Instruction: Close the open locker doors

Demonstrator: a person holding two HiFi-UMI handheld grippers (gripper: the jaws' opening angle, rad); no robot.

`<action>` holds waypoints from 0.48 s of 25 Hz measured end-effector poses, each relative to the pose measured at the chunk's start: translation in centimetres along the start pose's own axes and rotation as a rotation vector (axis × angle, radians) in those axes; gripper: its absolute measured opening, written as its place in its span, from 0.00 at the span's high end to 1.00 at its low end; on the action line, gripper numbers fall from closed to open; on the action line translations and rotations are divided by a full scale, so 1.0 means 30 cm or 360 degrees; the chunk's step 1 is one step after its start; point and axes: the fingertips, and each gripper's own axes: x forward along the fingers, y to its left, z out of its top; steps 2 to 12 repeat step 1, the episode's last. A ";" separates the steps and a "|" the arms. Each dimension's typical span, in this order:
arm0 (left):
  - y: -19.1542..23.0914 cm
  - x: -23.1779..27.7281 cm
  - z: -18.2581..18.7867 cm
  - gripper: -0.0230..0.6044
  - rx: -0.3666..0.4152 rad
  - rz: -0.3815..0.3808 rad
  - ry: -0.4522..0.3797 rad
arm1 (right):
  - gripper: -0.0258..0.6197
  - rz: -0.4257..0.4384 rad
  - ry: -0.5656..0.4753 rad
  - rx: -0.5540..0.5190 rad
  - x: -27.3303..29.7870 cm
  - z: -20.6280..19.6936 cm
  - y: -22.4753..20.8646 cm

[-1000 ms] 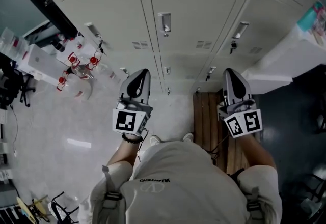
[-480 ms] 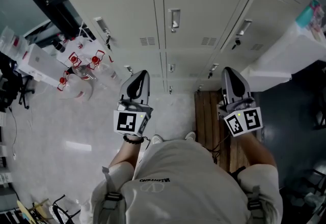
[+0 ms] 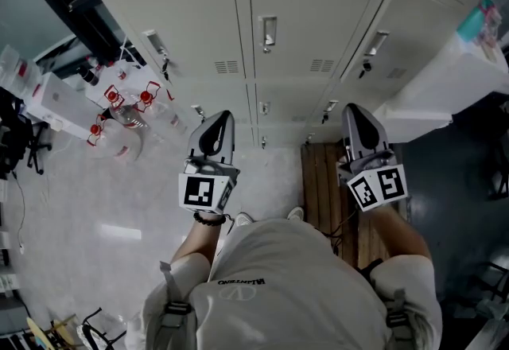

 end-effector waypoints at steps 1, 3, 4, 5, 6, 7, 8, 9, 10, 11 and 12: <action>-0.002 0.001 -0.002 0.96 0.0003 -0.0003 0.0002 | 0.95 0.0000 0.0004 0.0002 0.001 -0.002 -0.002; -0.002 0.001 -0.002 0.96 0.0003 -0.0003 0.0002 | 0.95 0.0000 0.0004 0.0002 0.001 -0.002 -0.002; -0.002 0.001 -0.002 0.96 0.0003 -0.0003 0.0002 | 0.95 0.0000 0.0004 0.0002 0.001 -0.002 -0.002; -0.002 0.001 -0.002 0.96 0.0003 -0.0003 0.0002 | 0.95 0.0000 0.0004 0.0002 0.001 -0.002 -0.002; -0.002 0.001 -0.002 0.96 0.0003 -0.0003 0.0002 | 0.95 0.0000 0.0004 0.0002 0.001 -0.002 -0.002; -0.002 0.001 -0.002 0.96 0.0003 -0.0003 0.0002 | 0.95 0.0000 0.0004 0.0002 0.001 -0.002 -0.002; -0.002 0.001 -0.002 0.96 0.0003 -0.0003 0.0002 | 0.95 0.0000 0.0004 0.0002 0.001 -0.002 -0.002; -0.002 0.001 -0.002 0.96 0.0003 -0.0003 0.0002 | 0.95 0.0000 0.0004 0.0002 0.001 -0.002 -0.002; -0.002 0.001 -0.002 0.96 0.0003 -0.0003 0.0002 | 0.95 0.0000 0.0004 0.0002 0.001 -0.002 -0.002; -0.002 0.001 -0.002 0.96 0.0003 -0.0003 0.0002 | 0.95 0.0000 0.0004 0.0002 0.001 -0.002 -0.002; -0.002 0.001 -0.002 0.96 0.0003 -0.0003 0.0002 | 0.95 0.0000 0.0004 0.0002 0.001 -0.002 -0.002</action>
